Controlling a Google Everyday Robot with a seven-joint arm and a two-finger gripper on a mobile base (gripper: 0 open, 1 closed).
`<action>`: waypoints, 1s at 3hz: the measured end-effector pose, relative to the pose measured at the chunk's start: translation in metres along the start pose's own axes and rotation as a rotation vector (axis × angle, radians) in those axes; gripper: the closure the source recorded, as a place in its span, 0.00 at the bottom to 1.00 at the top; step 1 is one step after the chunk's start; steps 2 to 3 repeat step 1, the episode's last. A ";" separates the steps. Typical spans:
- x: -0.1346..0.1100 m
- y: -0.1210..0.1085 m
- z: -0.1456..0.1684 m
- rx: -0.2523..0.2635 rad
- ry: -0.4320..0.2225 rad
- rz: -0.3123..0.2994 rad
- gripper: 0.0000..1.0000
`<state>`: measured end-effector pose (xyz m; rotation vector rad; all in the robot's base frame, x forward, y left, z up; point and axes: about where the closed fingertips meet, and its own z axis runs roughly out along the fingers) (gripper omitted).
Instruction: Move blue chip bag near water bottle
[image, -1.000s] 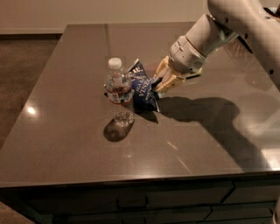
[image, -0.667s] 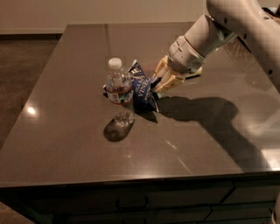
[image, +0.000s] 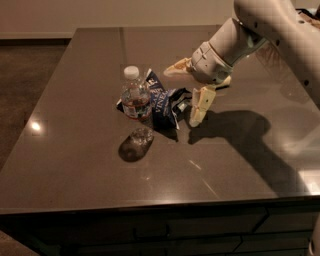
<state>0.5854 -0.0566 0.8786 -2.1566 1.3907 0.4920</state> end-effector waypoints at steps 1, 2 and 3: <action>0.000 0.000 0.000 0.000 0.000 0.000 0.00; 0.000 0.000 0.000 0.000 0.000 0.000 0.00; 0.000 0.000 0.000 0.000 0.000 0.000 0.00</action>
Offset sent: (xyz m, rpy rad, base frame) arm 0.0000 0.0000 0.0000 0.0000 0.0000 0.0000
